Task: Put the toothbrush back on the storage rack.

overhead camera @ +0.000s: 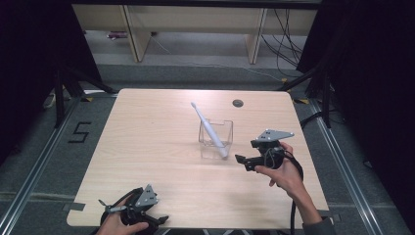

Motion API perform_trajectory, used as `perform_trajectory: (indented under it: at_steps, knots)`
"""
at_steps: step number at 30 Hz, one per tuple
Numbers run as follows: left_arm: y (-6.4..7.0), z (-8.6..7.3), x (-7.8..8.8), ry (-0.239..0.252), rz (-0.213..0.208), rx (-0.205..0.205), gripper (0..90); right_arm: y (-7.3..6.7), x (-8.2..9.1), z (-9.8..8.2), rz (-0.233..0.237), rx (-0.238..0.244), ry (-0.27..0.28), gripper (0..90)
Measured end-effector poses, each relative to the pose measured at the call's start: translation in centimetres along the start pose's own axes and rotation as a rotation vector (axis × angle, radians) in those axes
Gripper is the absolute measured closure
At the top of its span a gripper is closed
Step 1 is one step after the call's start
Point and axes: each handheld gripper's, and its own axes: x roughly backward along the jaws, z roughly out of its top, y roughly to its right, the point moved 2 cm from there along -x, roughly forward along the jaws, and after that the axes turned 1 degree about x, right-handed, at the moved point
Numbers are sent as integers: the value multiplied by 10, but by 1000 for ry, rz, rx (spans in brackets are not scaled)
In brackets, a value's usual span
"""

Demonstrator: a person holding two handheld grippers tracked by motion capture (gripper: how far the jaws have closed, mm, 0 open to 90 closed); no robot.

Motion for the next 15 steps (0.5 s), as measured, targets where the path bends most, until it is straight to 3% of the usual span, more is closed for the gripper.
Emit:
perform_trajectory:
  at_steps: [1,5,6,8,11,14,15]
  knots:
    - [0,0,0,1,-1,1,155,-3,0,-1,8,-32,-5,194]
    - [0,0,0,1,1,-1,155,-3,0,-4,6,9,1,195]
    - [0,0,0,4,3,1,155,-5,-1,-5,4,-12,10,195]
    - [0,0,0,2,2,2,155,-5,0,-7,0,8,7,196]
    - [1,0,0,10,8,5,155,-9,-1,-11,9,-13,-5,195]
    - [0,0,0,0,1,0,155,-10,-3,-15,14,10,-13,196]
    - [0,0,0,4,2,3,155,-11,-4,-17,14,-4,-18,197]
